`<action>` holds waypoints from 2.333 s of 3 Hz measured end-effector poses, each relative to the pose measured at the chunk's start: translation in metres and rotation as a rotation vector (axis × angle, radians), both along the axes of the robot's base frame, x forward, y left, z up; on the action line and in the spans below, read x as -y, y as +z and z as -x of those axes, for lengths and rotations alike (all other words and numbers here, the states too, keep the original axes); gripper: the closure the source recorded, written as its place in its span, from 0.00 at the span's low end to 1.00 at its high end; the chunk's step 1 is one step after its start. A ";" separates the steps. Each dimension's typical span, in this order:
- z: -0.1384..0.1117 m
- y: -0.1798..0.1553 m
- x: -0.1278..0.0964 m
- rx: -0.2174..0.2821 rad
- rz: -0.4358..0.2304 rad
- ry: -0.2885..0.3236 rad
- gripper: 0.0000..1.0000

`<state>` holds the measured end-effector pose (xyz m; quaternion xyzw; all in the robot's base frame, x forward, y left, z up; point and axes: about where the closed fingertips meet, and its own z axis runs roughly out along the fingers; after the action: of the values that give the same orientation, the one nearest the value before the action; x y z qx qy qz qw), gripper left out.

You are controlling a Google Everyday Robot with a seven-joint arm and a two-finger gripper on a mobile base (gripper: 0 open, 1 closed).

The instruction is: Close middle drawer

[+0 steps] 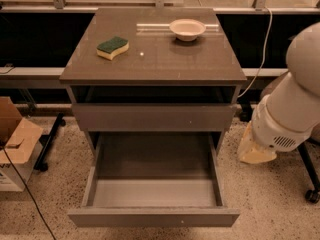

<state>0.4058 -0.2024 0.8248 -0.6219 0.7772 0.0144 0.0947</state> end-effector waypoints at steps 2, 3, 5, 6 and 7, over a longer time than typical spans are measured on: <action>0.020 -0.108 0.016 -0.046 -0.066 -0.014 1.00; 0.025 -0.165 0.036 -0.109 -0.120 -0.061 1.00; 0.024 -0.192 0.028 -0.130 -0.119 -0.062 1.00; 0.021 -0.228 0.015 -0.122 -0.144 -0.058 1.00; 0.017 -0.270 0.002 -0.130 -0.181 -0.061 1.00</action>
Offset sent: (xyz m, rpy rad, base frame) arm -0.0306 -0.0318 -0.1824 0.1342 0.0686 -0.0267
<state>0.3884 -0.2049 0.5546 -0.5848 0.7956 0.1219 0.1005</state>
